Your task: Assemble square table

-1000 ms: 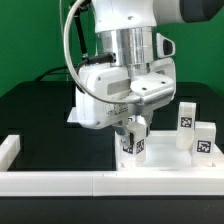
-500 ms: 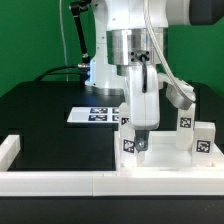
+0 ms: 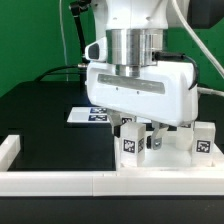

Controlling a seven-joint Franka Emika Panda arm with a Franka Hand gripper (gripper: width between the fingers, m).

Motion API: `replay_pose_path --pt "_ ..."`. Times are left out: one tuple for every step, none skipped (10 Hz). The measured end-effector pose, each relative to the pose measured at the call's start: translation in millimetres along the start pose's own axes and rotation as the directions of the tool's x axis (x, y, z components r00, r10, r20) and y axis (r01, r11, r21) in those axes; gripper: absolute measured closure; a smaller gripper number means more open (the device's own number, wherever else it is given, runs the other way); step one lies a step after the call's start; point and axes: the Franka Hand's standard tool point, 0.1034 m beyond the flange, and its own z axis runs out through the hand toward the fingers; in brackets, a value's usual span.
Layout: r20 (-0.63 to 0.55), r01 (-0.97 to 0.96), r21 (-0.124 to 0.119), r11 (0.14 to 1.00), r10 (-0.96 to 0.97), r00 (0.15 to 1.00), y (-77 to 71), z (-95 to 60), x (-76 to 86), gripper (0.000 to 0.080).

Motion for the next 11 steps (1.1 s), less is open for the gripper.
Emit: replay_pose_path --pt "0.001 0.001 0.000 1.000 -0.001 1.000 0.9 0.3 0.8 0.0150" --pt "0.000 -0.027 0.000 1.000 0.027 1.000 0.9 0.5 0.7 0.0173" --pt "0.001 -0.042 0.000 0.999 0.042 0.999 1.0 0.5 0.7 0.0173" --pt "0.001 -0.071 -0.001 0.997 0.071 0.997 1.1 0.7 0.6 0.0366" --pt "0.002 -0.140 -0.003 0.990 0.140 0.990 1.8 1.4 0.4 0.0366" --pt "0.002 -0.214 -0.004 0.977 0.214 0.977 2.5 1.5 0.6 0.0509" --pt "0.002 -0.264 -0.005 0.965 0.264 0.965 2.7 1.5 0.7 0.0509" --pt "0.003 -0.422 -0.009 0.906 0.423 0.906 3.1 1.4 0.0 0.0509" --pt "0.004 -0.577 -0.009 0.817 0.577 0.817 3.5 1.5 -0.2 0.0509" --pt "0.014 -0.699 -0.008 0.715 0.699 0.715 4.0 2.0 0.1 0.0509" --pt "0.025 -0.773 -0.008 0.635 0.773 0.634 4.3 2.3 -0.1 0.0509"
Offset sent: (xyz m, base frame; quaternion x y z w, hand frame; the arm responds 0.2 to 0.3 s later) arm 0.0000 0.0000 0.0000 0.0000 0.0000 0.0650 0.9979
